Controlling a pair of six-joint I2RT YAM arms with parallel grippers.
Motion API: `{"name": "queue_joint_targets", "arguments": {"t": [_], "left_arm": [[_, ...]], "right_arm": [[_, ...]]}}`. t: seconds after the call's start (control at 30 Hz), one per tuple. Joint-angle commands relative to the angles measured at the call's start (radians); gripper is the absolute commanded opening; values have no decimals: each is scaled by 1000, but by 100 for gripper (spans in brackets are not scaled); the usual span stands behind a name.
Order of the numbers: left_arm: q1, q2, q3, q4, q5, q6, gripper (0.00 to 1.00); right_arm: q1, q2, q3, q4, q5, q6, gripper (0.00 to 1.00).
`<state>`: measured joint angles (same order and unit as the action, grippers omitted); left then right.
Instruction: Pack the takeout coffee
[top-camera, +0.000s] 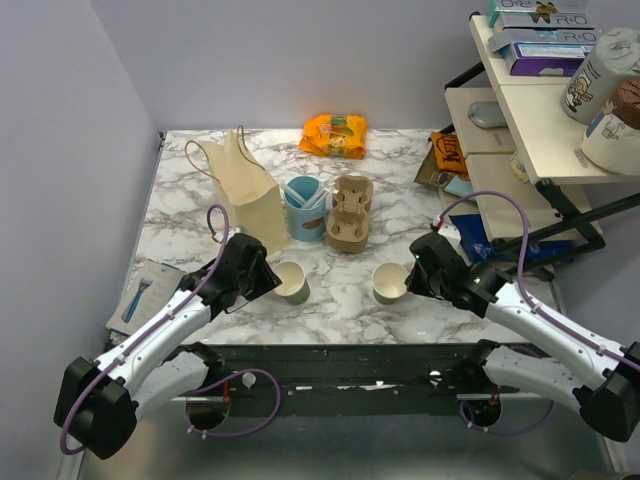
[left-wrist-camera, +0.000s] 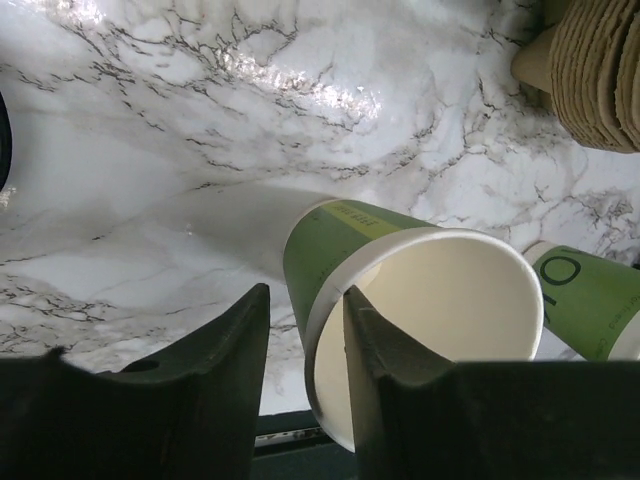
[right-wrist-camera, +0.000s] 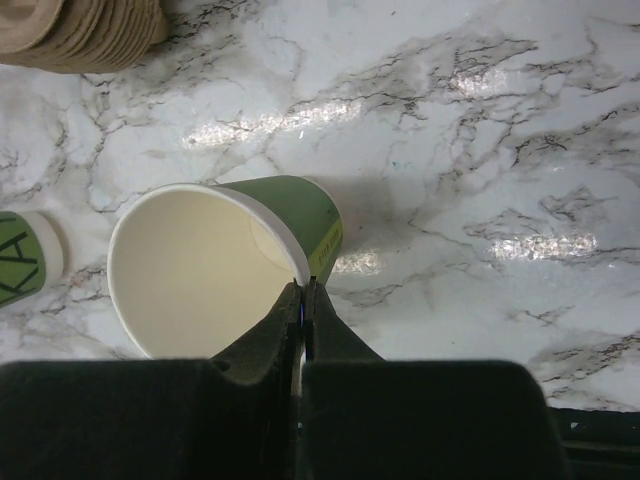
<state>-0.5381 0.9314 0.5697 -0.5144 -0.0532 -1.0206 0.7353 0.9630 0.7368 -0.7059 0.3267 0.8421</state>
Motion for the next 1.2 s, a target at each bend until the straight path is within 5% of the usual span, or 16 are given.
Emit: {"name": "queue_joint_targets", "arguments": {"t": [0.0, 0.23, 0.5, 0.67, 0.83, 1.17], "left_arm": [[-3, 26, 53, -35, -57, 17, 37], [-3, 18, 93, -137, -129, 24, 10], [0, -32, 163, -280, -223, 7, 6], [23, -69, 257, -462, -409, -9, 5], [278, -86, 283, -492, -396, 43, 0], [645, 108, 404, -244, -240, 80, 0]], "right_arm": [[-11, 16, -14, -23, 44, 20, 9], [-17, 13, -13, -27, 51, 17, 20], [-17, -40, 22, -32, 52, -14, 53], [-17, -81, 56, -30, 55, -47, 78], [-17, -145, 61, -30, 80, -70, 98], [-17, -210, 38, -11, 98, -113, 100]]}}
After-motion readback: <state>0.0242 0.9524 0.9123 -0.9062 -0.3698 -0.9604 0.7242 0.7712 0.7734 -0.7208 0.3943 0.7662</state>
